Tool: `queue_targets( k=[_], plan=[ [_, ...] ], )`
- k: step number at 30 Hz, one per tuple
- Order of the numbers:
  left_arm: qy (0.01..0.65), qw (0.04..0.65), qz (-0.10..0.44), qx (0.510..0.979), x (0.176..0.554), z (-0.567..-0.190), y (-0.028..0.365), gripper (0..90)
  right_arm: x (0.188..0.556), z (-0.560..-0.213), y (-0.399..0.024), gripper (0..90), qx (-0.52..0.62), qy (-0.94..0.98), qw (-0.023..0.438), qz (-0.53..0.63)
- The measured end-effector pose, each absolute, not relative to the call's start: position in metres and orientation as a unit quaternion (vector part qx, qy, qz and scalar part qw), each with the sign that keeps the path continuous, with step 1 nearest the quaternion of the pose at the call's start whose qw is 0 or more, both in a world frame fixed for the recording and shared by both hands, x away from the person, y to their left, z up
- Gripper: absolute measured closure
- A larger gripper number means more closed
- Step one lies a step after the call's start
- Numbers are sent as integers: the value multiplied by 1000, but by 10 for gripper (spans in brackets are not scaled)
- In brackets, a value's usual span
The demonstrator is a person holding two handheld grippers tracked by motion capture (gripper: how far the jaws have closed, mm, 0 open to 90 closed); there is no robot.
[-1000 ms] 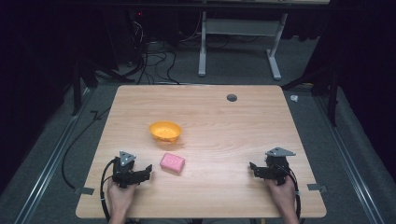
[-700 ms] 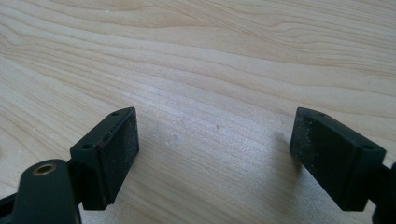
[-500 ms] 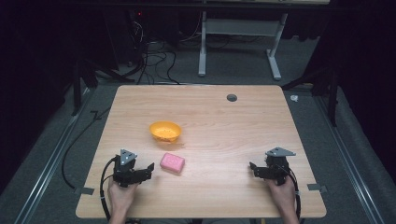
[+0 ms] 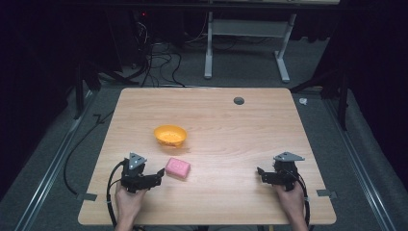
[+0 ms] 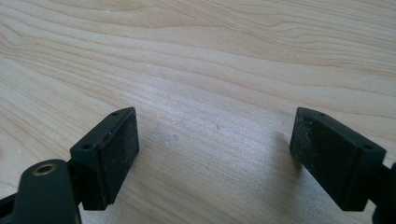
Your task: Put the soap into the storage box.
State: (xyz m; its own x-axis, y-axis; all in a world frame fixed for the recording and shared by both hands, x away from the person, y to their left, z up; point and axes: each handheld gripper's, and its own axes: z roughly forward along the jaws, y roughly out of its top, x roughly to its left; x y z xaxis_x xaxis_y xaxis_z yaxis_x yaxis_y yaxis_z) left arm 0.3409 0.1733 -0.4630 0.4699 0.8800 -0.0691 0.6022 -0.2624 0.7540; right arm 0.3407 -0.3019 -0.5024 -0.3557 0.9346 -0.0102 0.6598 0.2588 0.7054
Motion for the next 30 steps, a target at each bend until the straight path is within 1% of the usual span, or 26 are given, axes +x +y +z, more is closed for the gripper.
queue_targets(
  k=[14, 23, 30],
  plan=[
    [467, 367, 171, 786, 342, -458, 151, 131, 341, -502, -302, 162, 522, 763, 220, 311],
    [474, 363, 164, 785, 347, -459, 139, 127, 341, -502, -302, 162, 522, 763, 220, 311],
    [481, 349, 156, 789, 351, -461, 129, 123, 341, -502, -302, 162, 522, 763, 220, 311]
  ],
)
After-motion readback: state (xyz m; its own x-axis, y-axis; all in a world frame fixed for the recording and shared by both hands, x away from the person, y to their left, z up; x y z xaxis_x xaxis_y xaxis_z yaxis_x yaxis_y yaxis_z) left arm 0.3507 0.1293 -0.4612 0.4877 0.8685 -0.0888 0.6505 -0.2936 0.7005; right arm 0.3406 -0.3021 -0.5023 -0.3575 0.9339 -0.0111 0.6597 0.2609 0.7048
